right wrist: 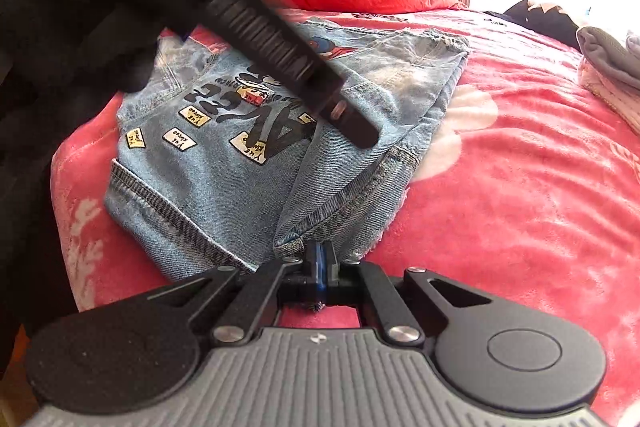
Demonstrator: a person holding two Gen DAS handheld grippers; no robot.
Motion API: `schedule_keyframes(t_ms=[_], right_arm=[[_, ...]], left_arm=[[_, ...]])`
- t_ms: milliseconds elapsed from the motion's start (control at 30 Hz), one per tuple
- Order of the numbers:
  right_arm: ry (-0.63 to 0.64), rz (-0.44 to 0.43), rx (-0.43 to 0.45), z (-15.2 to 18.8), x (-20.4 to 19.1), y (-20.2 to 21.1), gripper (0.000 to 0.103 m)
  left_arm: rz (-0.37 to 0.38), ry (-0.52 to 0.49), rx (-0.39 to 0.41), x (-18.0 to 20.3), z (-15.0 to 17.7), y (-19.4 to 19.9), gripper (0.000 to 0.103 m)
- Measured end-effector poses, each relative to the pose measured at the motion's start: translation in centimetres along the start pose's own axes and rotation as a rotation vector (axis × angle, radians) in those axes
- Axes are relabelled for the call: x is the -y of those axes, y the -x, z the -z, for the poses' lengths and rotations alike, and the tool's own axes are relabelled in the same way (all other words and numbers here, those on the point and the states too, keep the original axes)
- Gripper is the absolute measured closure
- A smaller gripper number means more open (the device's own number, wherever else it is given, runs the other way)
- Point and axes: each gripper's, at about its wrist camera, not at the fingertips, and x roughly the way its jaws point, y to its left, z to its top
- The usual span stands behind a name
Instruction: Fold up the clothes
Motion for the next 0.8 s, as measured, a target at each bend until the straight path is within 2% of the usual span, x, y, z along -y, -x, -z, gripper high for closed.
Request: schedule_keyframes(t_ms=[200, 300, 433, 600, 800], right_arm=[[-0.02, -0.009, 0.004, 0.3, -0.7, -0.4, 0.098], [-0.022, -0.009, 0.004, 0.3, -0.5, -0.3, 0.098], [-0.02, -0.009, 0.007, 0.4, -0.6, -0.3, 0.098], [-0.029, -0.015, 0.011, 0.4, -0.6, -0.1, 0.098], [-0.065, -0.036, 0.013, 0.4, -0.2, -0.1, 0.098]], left_arm=[[-0.107, -0.13, -0.034, 2.0, 0.6, -1.2, 0.077], [-0.161, -0.162, -0.032, 2.2, 0.8, -1.4, 0.094], [-0.14, -0.065, 0.002, 1.2, 0.5, -0.8, 0.1], [-0.01, 0.152, 0.021, -0.4, -0.4, -0.7, 0.101], [0.044, 0.324, 0.022, -2.0, -0.1, -1.6, 0.101]])
